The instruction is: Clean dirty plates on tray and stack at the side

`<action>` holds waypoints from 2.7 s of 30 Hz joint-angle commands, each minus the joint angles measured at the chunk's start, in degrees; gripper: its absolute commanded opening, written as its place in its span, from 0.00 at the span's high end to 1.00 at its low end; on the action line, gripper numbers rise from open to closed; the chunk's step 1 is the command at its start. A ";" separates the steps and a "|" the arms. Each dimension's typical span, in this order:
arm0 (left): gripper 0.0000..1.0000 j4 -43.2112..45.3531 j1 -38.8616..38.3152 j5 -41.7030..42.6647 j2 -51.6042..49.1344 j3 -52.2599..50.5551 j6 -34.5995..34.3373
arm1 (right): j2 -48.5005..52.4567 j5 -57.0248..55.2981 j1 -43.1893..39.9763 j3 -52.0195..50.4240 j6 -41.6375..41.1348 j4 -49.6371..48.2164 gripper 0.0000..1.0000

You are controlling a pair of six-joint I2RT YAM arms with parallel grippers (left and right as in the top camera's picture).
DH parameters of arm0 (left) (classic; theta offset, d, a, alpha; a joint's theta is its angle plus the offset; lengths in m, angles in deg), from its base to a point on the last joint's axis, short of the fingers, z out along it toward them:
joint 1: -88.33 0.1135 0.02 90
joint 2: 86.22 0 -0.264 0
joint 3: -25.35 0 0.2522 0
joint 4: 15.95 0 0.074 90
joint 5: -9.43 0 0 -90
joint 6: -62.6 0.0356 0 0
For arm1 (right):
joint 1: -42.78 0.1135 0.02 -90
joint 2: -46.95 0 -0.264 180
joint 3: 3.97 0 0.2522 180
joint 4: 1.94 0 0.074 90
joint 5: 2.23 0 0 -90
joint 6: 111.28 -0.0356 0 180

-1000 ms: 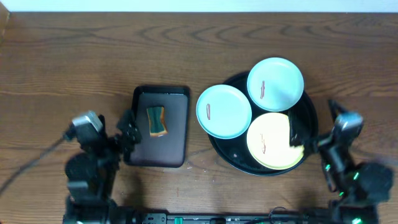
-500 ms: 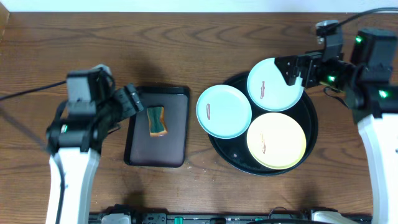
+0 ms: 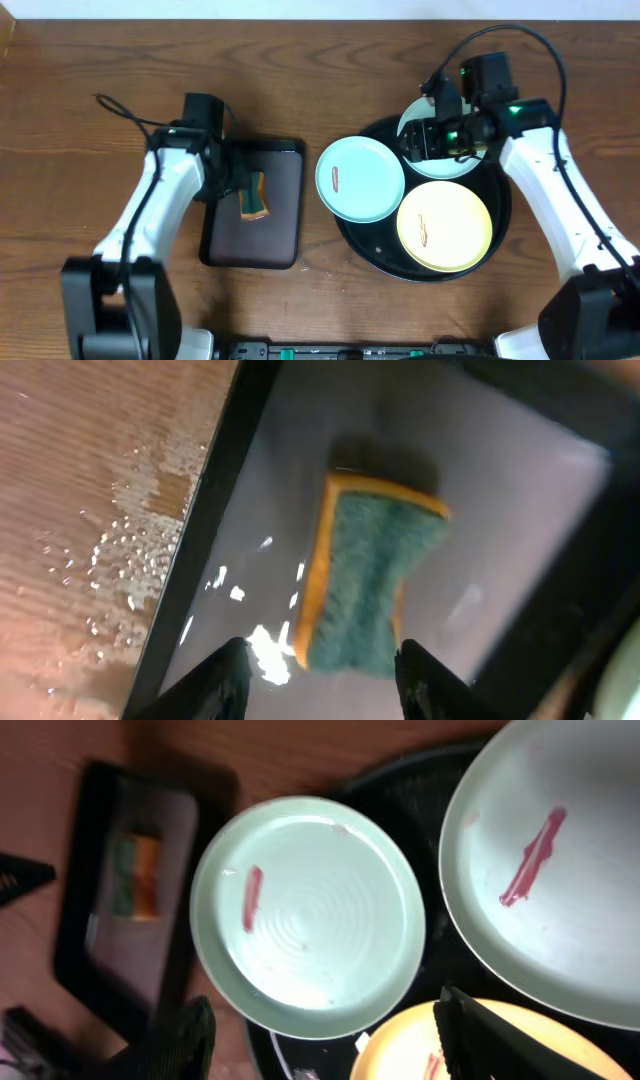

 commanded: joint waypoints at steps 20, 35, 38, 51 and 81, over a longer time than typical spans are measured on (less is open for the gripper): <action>0.63 4.20 -3.26 0.81 -9.11 2.36 0.98 | -0.26 -3.21 0.48 0.79 -1.40 0.02 0.32; 0.58 5.40 -8.72 -2.12 -7.04 -7.93 -0.57 | -0.26 -3.21 0.48 0.79 -1.81 0.17 0.29; 0.70 8.28 -8.66 -4.61 -7.96 -10.40 -1.57 | -0.26 -3.21 0.48 0.79 -1.81 0.55 0.29; 0.61 1.92 -8.66 -1.79 -3.52 -3.91 -1.77 | -0.26 -3.23 0.48 0.79 -1.79 0.61 0.28; 0.93 2.49 -8.66 -1.77 -5.86 -0.90 6.19 | 5.22 -3.85 0.48 0.13 -1.81 3.37 0.41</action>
